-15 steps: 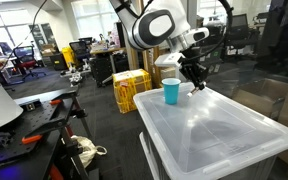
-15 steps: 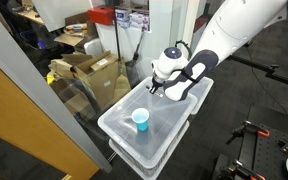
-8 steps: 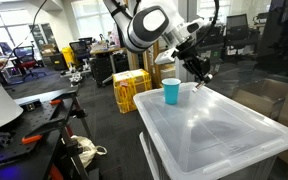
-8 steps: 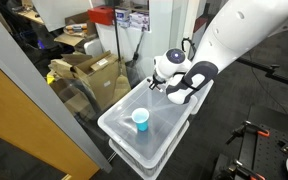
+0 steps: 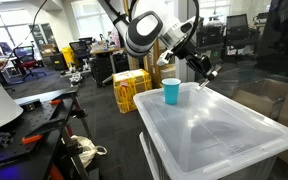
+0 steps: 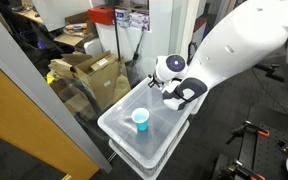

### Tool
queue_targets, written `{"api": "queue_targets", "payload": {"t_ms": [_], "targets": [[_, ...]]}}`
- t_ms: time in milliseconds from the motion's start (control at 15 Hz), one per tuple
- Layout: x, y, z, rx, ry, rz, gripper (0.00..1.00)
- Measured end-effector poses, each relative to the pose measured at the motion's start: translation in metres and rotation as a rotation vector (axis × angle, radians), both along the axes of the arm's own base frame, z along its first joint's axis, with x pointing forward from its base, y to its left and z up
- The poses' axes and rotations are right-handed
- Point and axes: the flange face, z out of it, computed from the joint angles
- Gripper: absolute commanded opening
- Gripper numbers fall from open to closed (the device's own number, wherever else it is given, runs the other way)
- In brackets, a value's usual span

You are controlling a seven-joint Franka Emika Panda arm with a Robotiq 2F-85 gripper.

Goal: Put the brown marker inside the cup

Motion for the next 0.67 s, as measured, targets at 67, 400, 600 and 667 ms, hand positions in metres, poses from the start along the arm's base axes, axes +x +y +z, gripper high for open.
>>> {"api": "queue_targets", "payload": {"t_ms": [67, 400, 600, 667], "targets": [[-0.0007, -0.0007, -0.0006, -0.004, -0.020, -0.025, 0.05], [-0.0048, -0.0038, -0.0026, -0.035, -0.114, -0.148, 0.05], [-0.0060, -0.0030, -0.0044, -0.057, -0.159, -0.192, 0.19], [-0.0061, -0.0022, -0.0059, -0.063, -0.163, -0.193, 0.19]]}}
